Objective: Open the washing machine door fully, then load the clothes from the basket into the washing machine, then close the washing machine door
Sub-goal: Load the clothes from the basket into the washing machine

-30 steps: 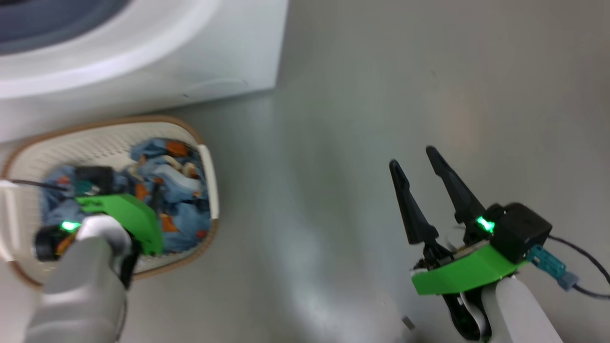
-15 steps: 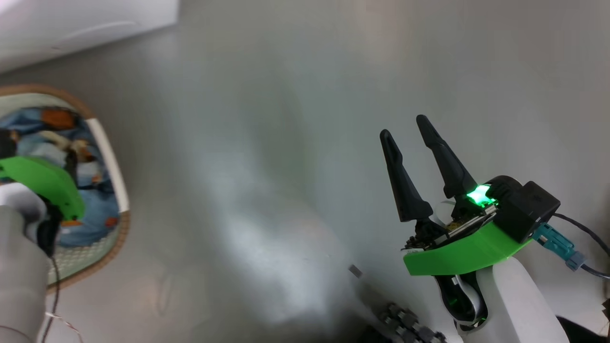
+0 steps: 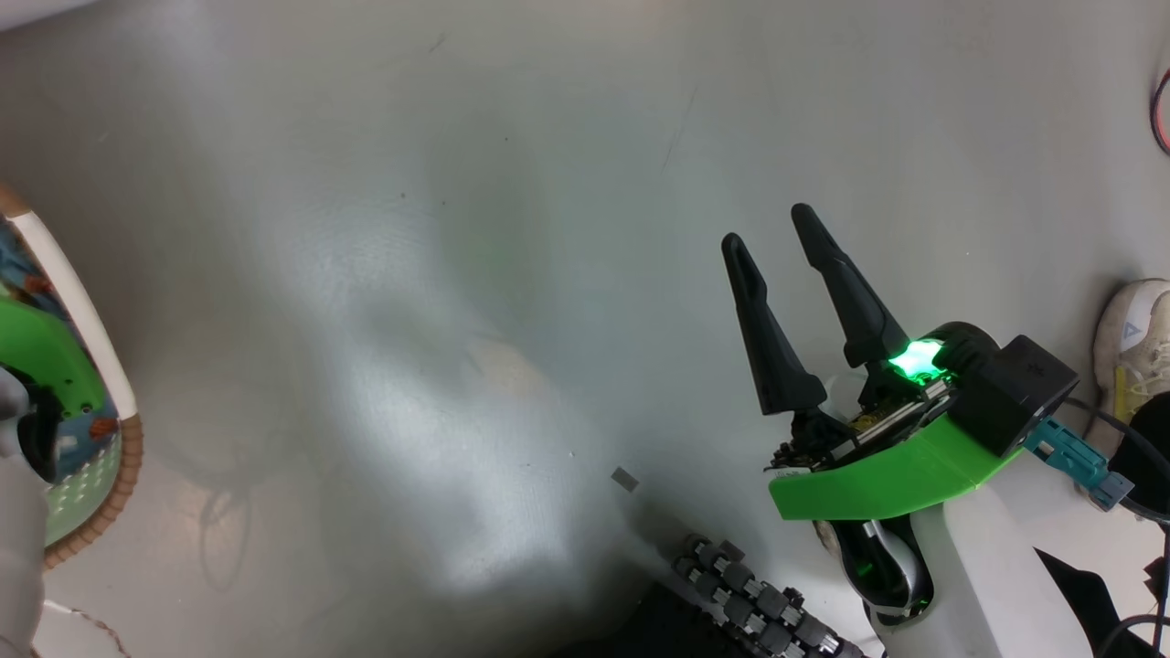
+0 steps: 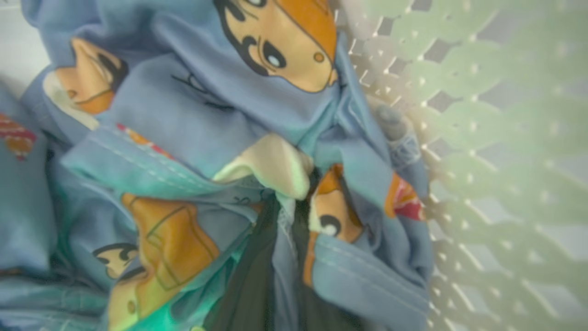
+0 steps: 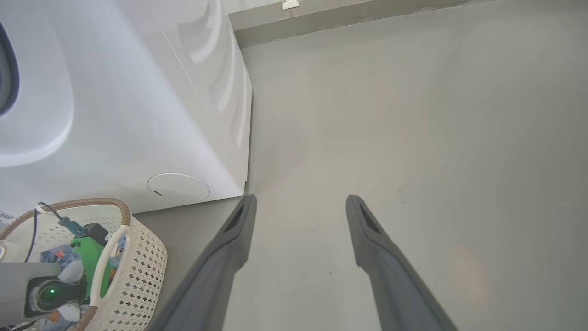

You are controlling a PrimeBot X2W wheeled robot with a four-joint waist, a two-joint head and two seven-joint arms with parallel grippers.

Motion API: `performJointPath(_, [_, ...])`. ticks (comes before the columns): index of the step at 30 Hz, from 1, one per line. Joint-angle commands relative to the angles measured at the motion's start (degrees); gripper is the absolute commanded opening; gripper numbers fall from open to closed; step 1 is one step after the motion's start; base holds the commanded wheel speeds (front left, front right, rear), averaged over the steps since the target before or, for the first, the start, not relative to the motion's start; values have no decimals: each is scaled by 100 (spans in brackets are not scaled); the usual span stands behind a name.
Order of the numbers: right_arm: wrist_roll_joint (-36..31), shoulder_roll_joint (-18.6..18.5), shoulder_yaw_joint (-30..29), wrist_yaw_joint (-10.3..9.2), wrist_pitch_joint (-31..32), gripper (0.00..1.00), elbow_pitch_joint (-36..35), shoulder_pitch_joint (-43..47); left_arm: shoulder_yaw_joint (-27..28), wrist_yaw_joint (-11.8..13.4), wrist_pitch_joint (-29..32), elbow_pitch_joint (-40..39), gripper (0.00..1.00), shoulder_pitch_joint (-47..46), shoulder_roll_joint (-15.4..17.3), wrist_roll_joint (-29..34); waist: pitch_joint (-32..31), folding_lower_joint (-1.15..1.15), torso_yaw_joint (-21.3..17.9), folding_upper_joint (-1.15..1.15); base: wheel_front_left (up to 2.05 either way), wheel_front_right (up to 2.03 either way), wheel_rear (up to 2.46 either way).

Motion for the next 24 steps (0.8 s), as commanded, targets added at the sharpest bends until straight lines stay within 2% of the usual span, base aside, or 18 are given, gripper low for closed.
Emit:
performJointPath(1, [37,-23,88,51,-28,100,-132,107,79,54,-19,-14,0,44,158,-28,7,0,17,0,0,0,0])
performJointPath(13, [-45,-23,22,51,-28,100,-106,102,-94,154,-279,0,0,29,116,50,-111,0,219,0,0,0,0])
performJointPath(24, [-365,-23,-220,51,-28,100,-23,244,-156,53,-1297,-79,0,286,-242,-2,-743,0,738,0,0,0,0])
